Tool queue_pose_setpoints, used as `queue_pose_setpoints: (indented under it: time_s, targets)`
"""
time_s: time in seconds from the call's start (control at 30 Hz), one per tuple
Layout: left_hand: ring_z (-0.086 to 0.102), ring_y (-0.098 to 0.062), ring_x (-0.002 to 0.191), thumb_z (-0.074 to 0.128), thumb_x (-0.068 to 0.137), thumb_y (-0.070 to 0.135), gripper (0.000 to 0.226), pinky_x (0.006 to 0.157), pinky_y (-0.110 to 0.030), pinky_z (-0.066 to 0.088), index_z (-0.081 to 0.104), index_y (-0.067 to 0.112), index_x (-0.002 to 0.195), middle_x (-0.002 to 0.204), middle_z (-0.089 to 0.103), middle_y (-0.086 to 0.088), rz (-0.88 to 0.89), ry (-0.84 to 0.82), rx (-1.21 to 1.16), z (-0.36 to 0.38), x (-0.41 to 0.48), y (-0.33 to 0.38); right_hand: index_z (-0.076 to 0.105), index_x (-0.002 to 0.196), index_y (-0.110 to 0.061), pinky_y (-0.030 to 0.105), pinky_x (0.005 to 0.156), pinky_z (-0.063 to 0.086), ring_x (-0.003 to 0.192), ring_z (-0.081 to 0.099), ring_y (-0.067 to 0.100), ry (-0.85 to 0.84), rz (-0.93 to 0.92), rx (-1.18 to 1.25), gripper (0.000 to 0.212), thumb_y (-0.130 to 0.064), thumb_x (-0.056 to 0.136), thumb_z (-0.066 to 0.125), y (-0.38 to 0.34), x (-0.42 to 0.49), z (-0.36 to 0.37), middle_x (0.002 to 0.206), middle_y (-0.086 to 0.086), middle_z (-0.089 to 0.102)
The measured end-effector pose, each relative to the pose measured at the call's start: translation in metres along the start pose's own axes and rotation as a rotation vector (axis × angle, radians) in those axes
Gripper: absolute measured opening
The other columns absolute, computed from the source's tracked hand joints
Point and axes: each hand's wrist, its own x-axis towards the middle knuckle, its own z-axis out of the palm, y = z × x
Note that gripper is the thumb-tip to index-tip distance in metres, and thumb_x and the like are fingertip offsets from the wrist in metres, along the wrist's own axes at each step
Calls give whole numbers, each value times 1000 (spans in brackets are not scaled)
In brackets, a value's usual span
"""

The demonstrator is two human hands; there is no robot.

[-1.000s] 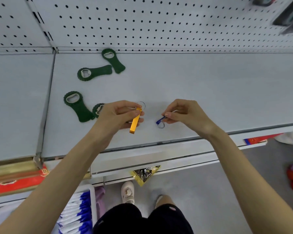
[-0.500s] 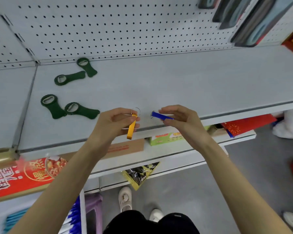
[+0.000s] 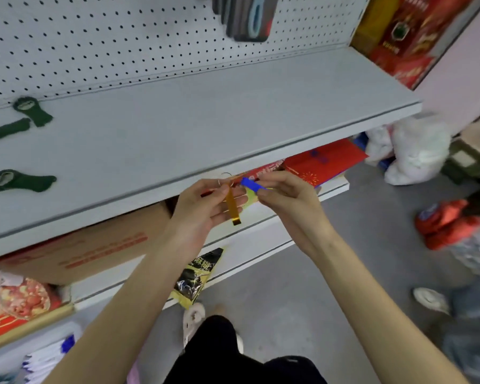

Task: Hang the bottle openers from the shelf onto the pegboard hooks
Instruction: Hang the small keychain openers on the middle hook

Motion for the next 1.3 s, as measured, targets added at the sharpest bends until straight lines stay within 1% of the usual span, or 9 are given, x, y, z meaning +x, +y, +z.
queue_pose_setpoints:
  time_s: [0.1, 0.33, 0.53, 0.7, 0.83, 1.03, 1.13, 1.23, 1.3]
  targets:
    - [74, -25, 84, 53, 94, 2, 19, 67, -31, 59, 54, -2, 113, 92, 75, -15, -3, -40, -10, 30, 4, -9, 73, 88, -19, 21, 70, 51, 78, 64, 13, 76, -28, -2, 25, 4, 79, 69, -5, -14, -25, 87, 4, 71]
    - [73, -25, 87, 55, 93, 2, 10, 67, -30, 58, 58, 4, 103, 95, 75, -13, 18, -105, 75, 86, 17, -23, 73, 87, -19, 20, 68, 51, 72, 64, 11, 171, -40, -7, 23, 2, 79, 66, -16, -22, -79, 75, -1, 69]
    - [72, -25, 88, 58, 92, 4, 13, 72, -37, 58, 65, 6, 102, 96, 75, -11, 92, -130, 199, 151, 46, -43, 73, 87, -16, 19, 67, 52, 68, 63, 12, 209, -3, 32, 20, 1, 84, 65, -26, -9, -140, 77, 3, 72]
    - [73, -25, 83, 60, 89, 3, 13, 66, -31, 57, 66, 4, 101, 91, 75, -11, 147, -125, 251, 212, 78, -53, 76, 79, -21, 19, 66, 51, 67, 63, 9, 189, 21, 18, 23, -2, 86, 65, -48, 14, -194, 75, -1, 72]
    - [73, -23, 85, 60, 88, 0, 15, 63, -27, 57, 66, 1, 101, 90, 75, -12, 179, -110, 247, 259, 97, -58, 73, 85, -14, 20, 62, 49, 59, 60, 6, 206, 11, 16, 12, -5, 87, 65, -67, 25, -236, 67, -6, 68]
    - [74, -21, 80, 63, 87, 0, 11, 56, -27, 56, 67, 3, 97, 86, 75, -12, 197, -146, 288, 329, 107, -67, 73, 79, -17, 21, 60, 46, 58, 58, 6, 294, 24, 56, 16, -7, 88, 64, -97, 33, -296, 74, -4, 70]
    - [73, -21, 81, 63, 88, 2, 10, 57, -29, 57, 68, 8, 94, 84, 75, -11, 231, -139, 330, 361, 110, -71, 73, 76, -18, 22, 61, 46, 62, 57, 6, 287, 34, 34, 17, -9, 87, 65, -114, 41, -325, 78, -3, 70]
    - [73, -21, 83, 64, 87, 3, 9, 65, -29, 58, 67, 9, 93, 84, 75, -11, 263, -89, 340, 393, 115, -77, 74, 72, -21, 21, 52, 47, 60, 57, 8, 228, 20, 34, 21, -11, 87, 65, -130, 47, -357, 76, -1, 70]
    - [73, -22, 85, 65, 87, 4, 8, 69, -29, 58, 67, 9, 93, 86, 75, -12, 283, -43, 327, 416, 115, -85, 74, 75, -20, 22, 50, 47, 62, 57, 11, 201, 25, 39, 17, -12, 87, 66, -138, 50, -380, 77, 2, 69]
